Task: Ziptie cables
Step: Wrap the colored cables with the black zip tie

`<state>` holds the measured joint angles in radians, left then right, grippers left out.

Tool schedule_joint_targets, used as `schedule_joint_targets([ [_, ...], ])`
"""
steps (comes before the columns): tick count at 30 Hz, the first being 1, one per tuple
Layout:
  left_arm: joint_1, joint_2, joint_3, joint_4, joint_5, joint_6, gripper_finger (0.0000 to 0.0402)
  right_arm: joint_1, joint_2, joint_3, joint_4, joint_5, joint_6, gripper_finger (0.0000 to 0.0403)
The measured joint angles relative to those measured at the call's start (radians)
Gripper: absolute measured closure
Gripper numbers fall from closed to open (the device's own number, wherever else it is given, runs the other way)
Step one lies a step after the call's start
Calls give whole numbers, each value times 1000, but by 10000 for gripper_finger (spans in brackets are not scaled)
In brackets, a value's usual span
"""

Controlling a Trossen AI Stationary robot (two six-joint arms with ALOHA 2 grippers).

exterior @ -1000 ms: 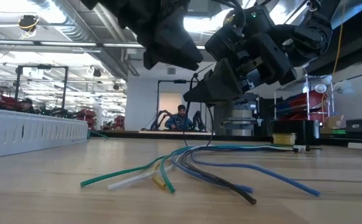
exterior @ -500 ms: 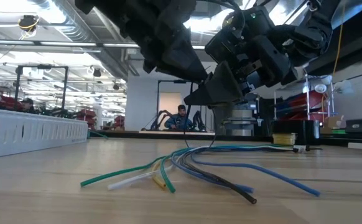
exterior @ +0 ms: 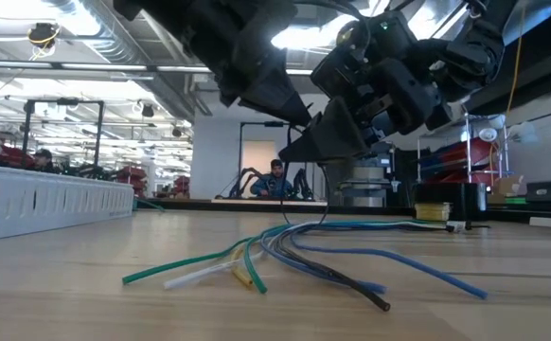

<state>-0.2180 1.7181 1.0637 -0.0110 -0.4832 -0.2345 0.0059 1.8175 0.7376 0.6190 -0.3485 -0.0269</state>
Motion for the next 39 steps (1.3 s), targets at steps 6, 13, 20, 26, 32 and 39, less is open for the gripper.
schedule_joint_targets([
  [6, 0, -23, -2, -16, -1, 42, 401, -1, -1, 7, 5, -11, 173, 402],
  [13, 3, -44, -2, -38, -6, 92, 401, -16, -12, 31, -41, -52, 199, 358],
  [20, 3, -44, -2, -32, -2, 127, 401, -37, -67, 31, -46, -36, 81, 237],
  [26, 1, -47, -2, -1, 4, 172, 401, -109, -201, 32, -220, -68, -36, 182],
  [32, -1, -74, -1, 24, 90, 225, 401, -175, -296, -4, -404, -210, -111, 184],
  [39, -2, -76, 0, 60, 144, 224, 401, -120, -199, -240, 373, -165, 21, 209],
])
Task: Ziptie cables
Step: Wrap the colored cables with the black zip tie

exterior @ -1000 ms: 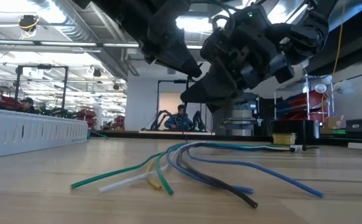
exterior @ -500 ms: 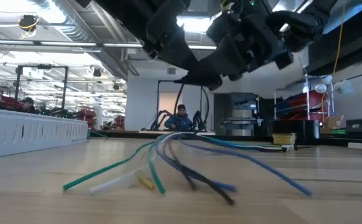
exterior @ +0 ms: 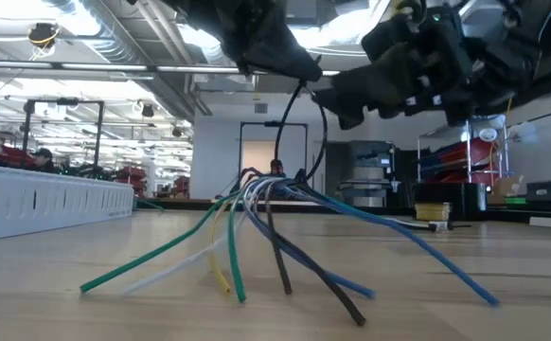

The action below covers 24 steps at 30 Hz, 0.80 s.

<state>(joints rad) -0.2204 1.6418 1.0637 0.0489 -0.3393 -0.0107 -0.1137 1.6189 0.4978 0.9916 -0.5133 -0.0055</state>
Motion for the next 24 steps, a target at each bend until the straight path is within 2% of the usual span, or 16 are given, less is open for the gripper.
schedule_joint_targets([
  [2, 4, 0, 0, -1, 2, -9, 401, 21, 52, -6, 95, 47, 5, 214],
  [4, 5, 0, -1, -4, 4, -13, 401, 32, 98, 17, 103, 51, 9, 218],
  [10, 5, 0, -2, 0, 2, -14, 401, 35, 176, 115, 106, -76, 47, 230],
  [15, 5, 0, -2, 0, 1, -15, 401, 36, 186, 147, 72, -108, 54, 254],
  [20, 5, 0, -5, -2, 1, -15, 401, 35, 186, 150, 44, -108, 54, 303],
  [24, 5, 0, -6, 3, -4, -13, 401, 36, 186, 149, 35, -105, 19, 376],
])
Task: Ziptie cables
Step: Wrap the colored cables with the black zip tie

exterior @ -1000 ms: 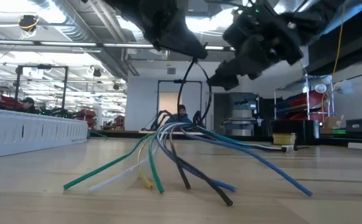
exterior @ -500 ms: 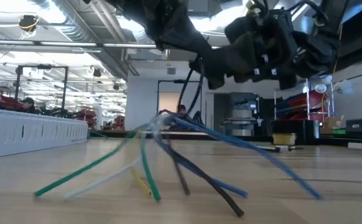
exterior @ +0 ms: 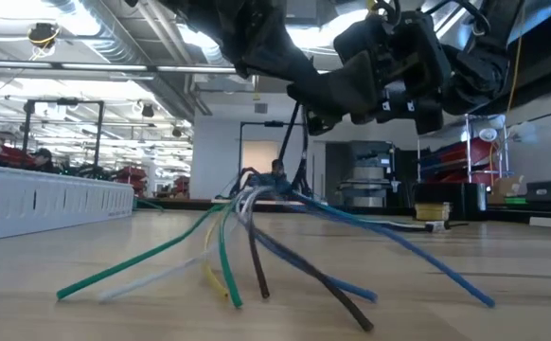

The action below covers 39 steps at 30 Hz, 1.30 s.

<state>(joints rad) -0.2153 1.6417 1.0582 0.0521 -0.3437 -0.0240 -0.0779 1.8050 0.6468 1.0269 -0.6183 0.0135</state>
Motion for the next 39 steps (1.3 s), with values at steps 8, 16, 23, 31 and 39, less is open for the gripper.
schedule_joint_targets([
  [8, 6, 1, -3, 14, 8, 9, 401, 13, 56, 7, 4, 52, -18, 397],
  [16, 15, -11, 0, 10, 4, 27, 401, 63, 167, 43, -57, 93, -19, 401],
  [23, 5, -15, 0, -105, 4, -46, 401, 64, 156, 42, -39, 119, 36, 402],
  [31, -15, -17, -26, -242, 3, -238, 387, 65, 118, 42, -36, 147, 68, 402],
  [39, -66, -17, -93, -230, 3, -361, 292, 65, 116, 42, -44, 201, 92, 402],
])
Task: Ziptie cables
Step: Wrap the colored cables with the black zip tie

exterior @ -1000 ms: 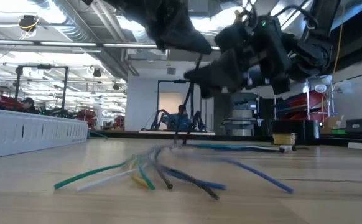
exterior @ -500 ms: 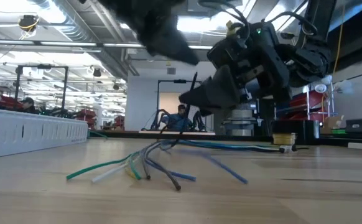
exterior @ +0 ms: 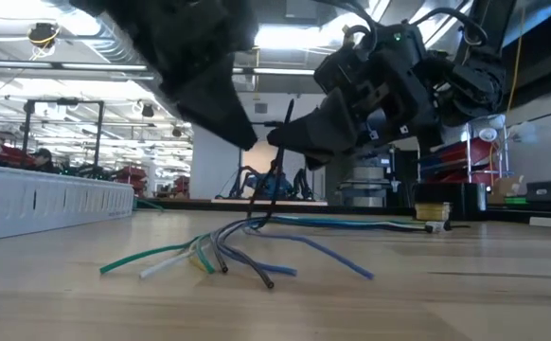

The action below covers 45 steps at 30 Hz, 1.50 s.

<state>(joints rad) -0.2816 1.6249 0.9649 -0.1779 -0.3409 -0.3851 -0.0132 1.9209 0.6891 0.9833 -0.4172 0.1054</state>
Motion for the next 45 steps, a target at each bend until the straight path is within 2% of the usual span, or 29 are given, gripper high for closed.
schedule_joint_targets([
  [3, -24, 0, -45, 114, -3, 3, 264, 0, 0, 0, 16, 21, 24, 402],
  [8, -30, 0, -113, 278, -94, 25, 238, 1, 0, 0, 19, 56, 51, 402],
  [11, -11, 0, -139, 297, -107, 19, 232, 1, 0, 0, 26, 69, 61, 401],
  [16, 16, 0, -183, 446, -110, 22, 231, 1, 0, 0, 71, 70, 86, 401],
  [22, 40, 0, -201, 462, -100, 26, 231, 1, 0, 0, 79, 94, 86, 400],
  [26, 42, 21, -205, 487, -105, 52, 262, 1, 0, 0, 106, 96, 96, 400],
  [32, 41, 48, -205, 511, -92, 95, 385, 1, 0, 0, 113, 91, 133, 387],
  [36, 41, 48, -205, 509, -92, 120, 398, -8, -1, 0, 114, 110, 179, 353],
  [39, 41, 48, -205, 506, -93, 120, 400, -24, -34, -1, 97, 76, 152, 317],
  [45, 38, 48, -205, 502, -92, 126, 401, -75, -168, -1, -161, -5, 56, 256],
])
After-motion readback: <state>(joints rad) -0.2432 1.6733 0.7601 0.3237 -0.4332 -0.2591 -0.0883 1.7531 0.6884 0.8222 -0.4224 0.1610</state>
